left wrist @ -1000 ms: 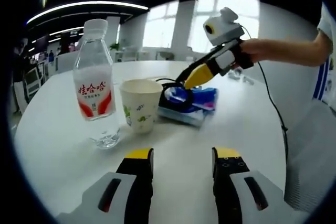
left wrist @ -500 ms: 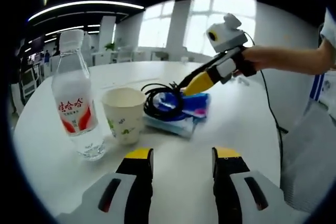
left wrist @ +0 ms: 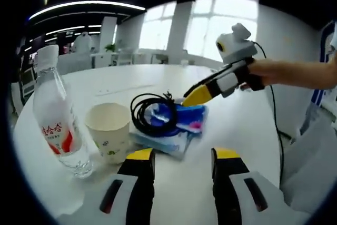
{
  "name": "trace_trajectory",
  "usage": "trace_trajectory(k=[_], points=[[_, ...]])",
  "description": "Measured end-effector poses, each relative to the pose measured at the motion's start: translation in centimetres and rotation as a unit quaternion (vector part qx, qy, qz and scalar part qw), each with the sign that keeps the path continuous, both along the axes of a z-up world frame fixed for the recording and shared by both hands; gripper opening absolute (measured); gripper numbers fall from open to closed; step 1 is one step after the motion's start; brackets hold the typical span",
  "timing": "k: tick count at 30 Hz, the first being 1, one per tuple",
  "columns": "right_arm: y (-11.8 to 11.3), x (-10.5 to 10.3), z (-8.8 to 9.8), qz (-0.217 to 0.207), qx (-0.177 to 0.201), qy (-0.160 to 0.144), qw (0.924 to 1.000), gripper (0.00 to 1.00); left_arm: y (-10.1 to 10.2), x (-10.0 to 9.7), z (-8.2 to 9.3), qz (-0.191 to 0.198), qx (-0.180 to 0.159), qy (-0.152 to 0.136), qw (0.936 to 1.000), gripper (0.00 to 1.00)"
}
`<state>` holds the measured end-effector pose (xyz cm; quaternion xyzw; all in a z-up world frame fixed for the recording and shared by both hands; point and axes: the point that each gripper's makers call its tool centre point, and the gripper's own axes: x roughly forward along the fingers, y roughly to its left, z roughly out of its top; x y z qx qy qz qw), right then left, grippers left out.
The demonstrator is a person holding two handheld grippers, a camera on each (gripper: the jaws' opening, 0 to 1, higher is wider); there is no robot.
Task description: Arrange the tabletop items into an orderly group along one side of the table until the central work area is clear of visible clutter.
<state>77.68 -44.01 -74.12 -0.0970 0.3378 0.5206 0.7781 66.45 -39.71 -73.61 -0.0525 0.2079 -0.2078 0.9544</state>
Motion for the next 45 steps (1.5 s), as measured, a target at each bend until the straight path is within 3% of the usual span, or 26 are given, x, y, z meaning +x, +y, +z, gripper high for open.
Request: trace_trajectory(k=[3,7,9,12,16,27,31,45], points=[[-0.3,0.3,0.0,-0.010,0.002,0.002,0.9999,0.47,-0.5,0.9,1.1,-0.016,0.034,-0.017,0.9992,0.36],[-0.3,0.9,-0.1,-0.021,0.004,0.006,0.9997,0.46,0.0,3.1,2.5,0.010,0.030,-0.016,0.9994,0.37],[-0.2,1.0,-0.2,-0.025,0.004,0.006,0.9997,0.45,0.5,4.1,2.4,0.035,0.020,0.004,0.9992,0.38],[-0.3,1.3,-0.2,-0.032,-0.001,0.003,0.9995,0.43,0.7,4.9,2.0,0.049,0.030,0.012,0.9983,0.37],[-0.1,2.7,-0.5,-0.043,0.000,0.010,0.9990,0.41,0.0,5.3,1.4,0.052,0.023,0.021,0.9982,0.37],[0.6,4.2,-2.1,-0.061,-0.021,0.018,0.9977,0.29,-0.7,5.6,0.2,0.047,0.022,0.035,0.9980,0.33],[0.7,4.2,-2.5,-0.082,-0.012,0.048,0.9954,0.25,-0.7,5.5,-0.1,0.046,0.022,0.039,0.9980,0.33],[1.3,4.4,-3.6,-0.093,-0.023,0.058,0.9937,0.15,-0.5,5.0,-1.2,0.043,0.018,0.051,0.9976,0.31]])
